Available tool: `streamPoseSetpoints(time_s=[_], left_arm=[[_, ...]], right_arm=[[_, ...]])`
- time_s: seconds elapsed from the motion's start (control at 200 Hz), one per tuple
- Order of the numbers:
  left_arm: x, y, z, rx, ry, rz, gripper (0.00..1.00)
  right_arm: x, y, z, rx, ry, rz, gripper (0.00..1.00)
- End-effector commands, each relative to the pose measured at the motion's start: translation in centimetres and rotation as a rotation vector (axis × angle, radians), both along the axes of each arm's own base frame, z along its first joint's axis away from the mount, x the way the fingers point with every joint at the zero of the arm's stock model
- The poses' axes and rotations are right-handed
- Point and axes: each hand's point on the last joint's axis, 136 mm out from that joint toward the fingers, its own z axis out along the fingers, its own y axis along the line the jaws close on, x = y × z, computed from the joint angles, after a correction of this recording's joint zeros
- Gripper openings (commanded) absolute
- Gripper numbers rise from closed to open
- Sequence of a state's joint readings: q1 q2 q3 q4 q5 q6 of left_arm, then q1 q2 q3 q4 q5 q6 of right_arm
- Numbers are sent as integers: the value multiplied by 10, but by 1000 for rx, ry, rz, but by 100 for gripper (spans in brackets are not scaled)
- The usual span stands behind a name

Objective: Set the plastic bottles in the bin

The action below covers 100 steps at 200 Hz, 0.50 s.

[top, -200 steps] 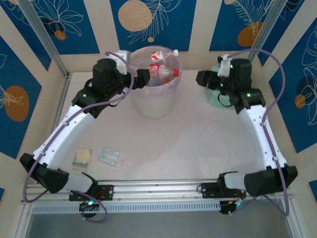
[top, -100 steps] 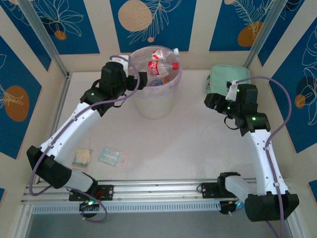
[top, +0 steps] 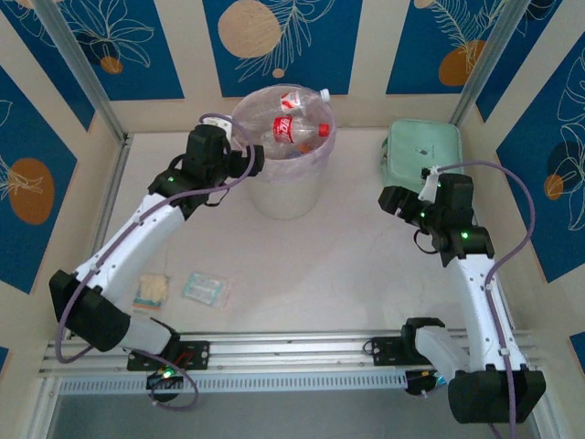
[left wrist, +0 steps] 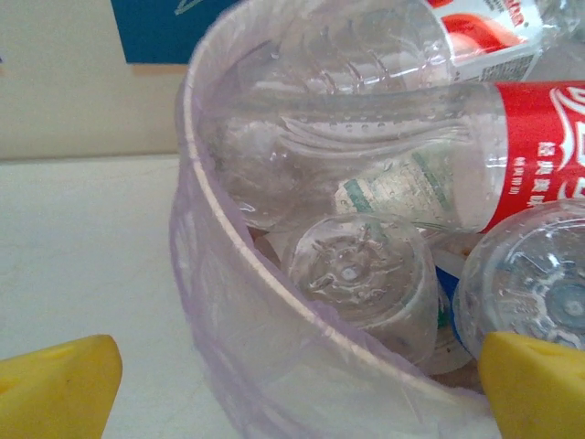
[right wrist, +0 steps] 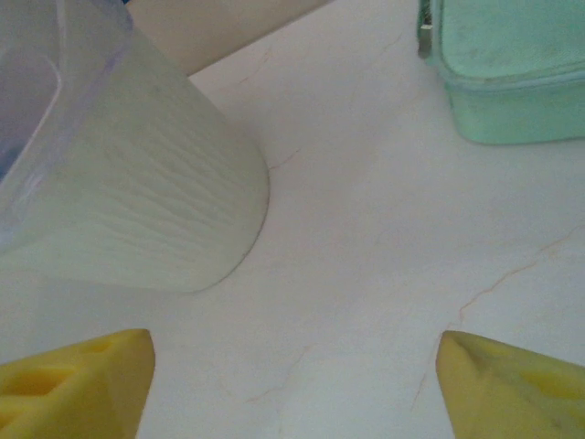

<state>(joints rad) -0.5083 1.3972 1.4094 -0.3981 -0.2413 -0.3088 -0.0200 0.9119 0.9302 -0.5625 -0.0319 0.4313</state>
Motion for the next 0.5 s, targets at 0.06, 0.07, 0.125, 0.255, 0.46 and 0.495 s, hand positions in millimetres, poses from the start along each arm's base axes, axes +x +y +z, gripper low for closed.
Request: streamPoseSetpoints(time_s=[0.06, 0.07, 0.125, 0.255, 0.46, 0.495], left_arm=[[-30, 47, 22, 127, -92, 67, 99], [-31, 50, 20, 135, -90, 73, 99], [-39, 69, 5, 173, -82, 121, 99], [-59, 119, -49, 236, -69, 274, 100], [-69, 154, -135, 241, -92, 357, 99], [-68, 156, -145, 251, -90, 362, 100]], right_arm=[[7, -18, -18, -128, -55, -45, 99], [7, -19, -20, -132, -54, -47, 99], [10, -24, -30, -172, -76, -66, 99], [19, -30, -51, -243, -126, -79, 99], [28, -39, -94, -304, -108, -110, 99], [29, -40, -102, -311, -100, -114, 99]])
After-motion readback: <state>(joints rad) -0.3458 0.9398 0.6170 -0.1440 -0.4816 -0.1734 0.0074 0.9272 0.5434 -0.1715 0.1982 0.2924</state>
